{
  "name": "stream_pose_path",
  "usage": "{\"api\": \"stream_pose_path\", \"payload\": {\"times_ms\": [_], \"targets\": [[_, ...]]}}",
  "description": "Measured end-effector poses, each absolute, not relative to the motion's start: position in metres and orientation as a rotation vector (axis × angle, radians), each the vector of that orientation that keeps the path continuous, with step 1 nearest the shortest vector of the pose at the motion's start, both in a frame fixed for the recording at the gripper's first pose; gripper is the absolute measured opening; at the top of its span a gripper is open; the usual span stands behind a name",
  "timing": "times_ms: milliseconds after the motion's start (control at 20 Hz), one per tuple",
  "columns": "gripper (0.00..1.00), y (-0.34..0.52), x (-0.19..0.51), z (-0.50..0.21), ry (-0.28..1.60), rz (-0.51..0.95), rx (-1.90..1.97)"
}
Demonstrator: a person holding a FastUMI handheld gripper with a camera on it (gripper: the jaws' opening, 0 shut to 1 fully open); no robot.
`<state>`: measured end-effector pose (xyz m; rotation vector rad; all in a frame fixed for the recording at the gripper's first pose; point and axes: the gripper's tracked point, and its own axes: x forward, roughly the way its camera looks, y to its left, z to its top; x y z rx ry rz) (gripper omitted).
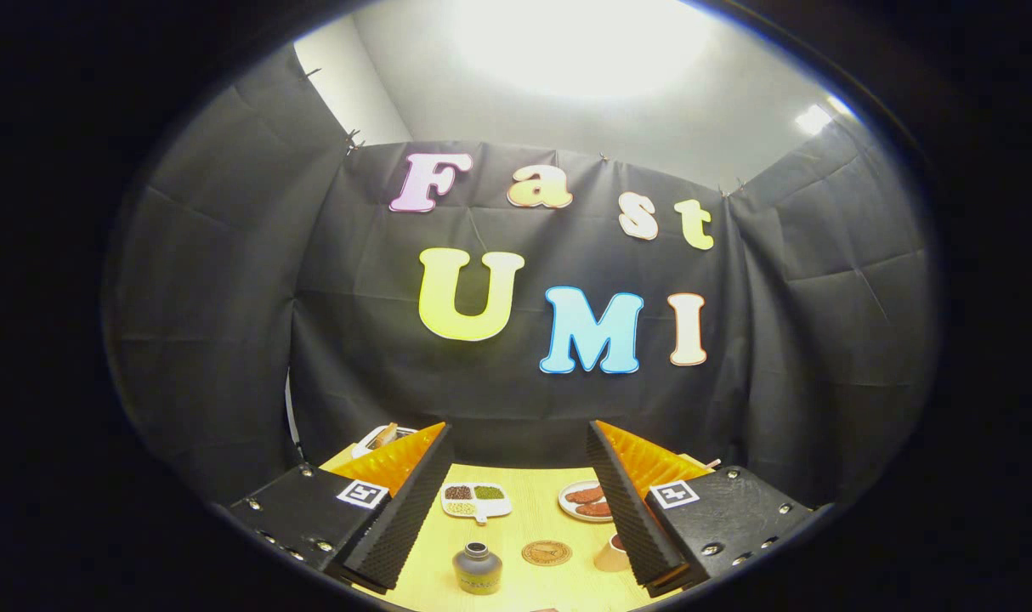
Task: Take the bottle from table, then pour the juice into the cup, finally place the bottle on the coaster
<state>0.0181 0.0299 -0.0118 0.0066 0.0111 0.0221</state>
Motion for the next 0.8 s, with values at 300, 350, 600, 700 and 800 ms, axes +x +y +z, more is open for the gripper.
{"api": "stream_pose_path", "payload": {"times_ms": [300, 350, 600, 700, 800], "targets": [[0.96, 0.04, 0.026, -0.051, -0.009, 0.056, 0.017], [0.96, 0.043, 0.027, -0.06, -0.009, 0.063, 0.012], [0.97, 0.065, 0.036, -0.124, 0.014, 0.122, 0.025], [0.96, 0.07, 0.042, -0.148, 0.024, 0.134, 0.047], [0.96, 0.068, 0.049, -0.169, 0.027, 0.127, 0.055]]}}
